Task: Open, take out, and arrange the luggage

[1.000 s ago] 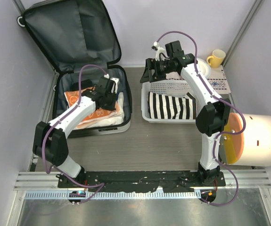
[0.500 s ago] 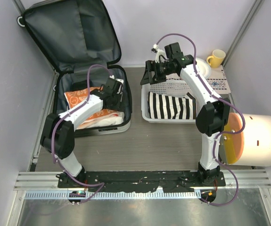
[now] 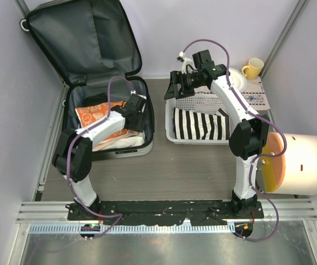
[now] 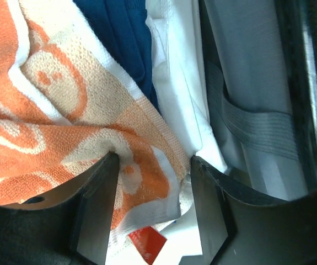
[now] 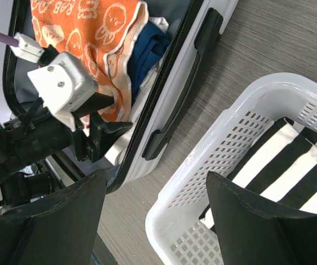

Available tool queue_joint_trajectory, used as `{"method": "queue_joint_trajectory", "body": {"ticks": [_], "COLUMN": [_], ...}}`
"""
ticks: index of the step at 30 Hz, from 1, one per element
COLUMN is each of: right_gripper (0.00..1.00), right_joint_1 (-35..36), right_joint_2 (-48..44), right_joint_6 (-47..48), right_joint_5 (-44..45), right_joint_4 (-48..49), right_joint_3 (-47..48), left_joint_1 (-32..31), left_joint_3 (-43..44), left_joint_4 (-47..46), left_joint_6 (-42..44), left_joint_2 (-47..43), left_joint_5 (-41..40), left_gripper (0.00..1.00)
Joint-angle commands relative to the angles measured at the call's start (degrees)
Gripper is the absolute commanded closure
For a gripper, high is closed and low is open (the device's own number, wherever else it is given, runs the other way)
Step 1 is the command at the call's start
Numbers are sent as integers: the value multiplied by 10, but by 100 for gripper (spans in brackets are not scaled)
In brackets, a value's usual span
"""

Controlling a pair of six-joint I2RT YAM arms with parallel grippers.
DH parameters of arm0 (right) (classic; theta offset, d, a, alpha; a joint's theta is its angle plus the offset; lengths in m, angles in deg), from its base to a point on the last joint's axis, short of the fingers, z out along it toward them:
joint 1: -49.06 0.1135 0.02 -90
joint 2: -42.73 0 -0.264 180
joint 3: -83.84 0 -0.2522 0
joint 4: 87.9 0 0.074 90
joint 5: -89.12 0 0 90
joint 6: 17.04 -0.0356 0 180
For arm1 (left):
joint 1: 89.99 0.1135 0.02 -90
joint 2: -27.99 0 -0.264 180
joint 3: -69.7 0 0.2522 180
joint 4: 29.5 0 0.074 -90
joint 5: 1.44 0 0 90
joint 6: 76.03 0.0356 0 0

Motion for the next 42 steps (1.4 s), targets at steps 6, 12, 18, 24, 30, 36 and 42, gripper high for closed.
{"method": "queue_joint_trajectory", "body": {"ticks": [6, 12, 18, 24, 30, 36, 42], "right_gripper": [21, 21, 21, 21, 21, 21, 23], "right_joint_1": [1, 5, 24, 71, 133, 173, 186], "right_joint_2": [-7, 2, 21, 35, 89, 132, 158], "right_joint_6": [-4, -12, -64, -326, -418, -461, -460], "right_joint_5": [-25, -32, -75, -89, -70, -69, -64], "right_joint_4": [17, 20, 49, 214, 276, 313, 316], "right_joint_3": [9, 16, 16, -45, -6, 6, 9], "left_joint_1": [18, 36, 66, 74, 74, 75, 75], "left_joint_3": [-35, -46, -64, -118, -143, -155, -163], "left_joint_4": [-7, -4, -23, -54, -29, -9, 3], "left_joint_6": [-1, 2, 8, 22, 27, 30, 27], "left_joint_2": [-110, -109, -150, -266, -321, -358, -394], "left_joint_5": [58, 66, 132, 201, 220, 248, 276], "left_gripper": [49, 88, 100, 100, 100, 100, 100]}}
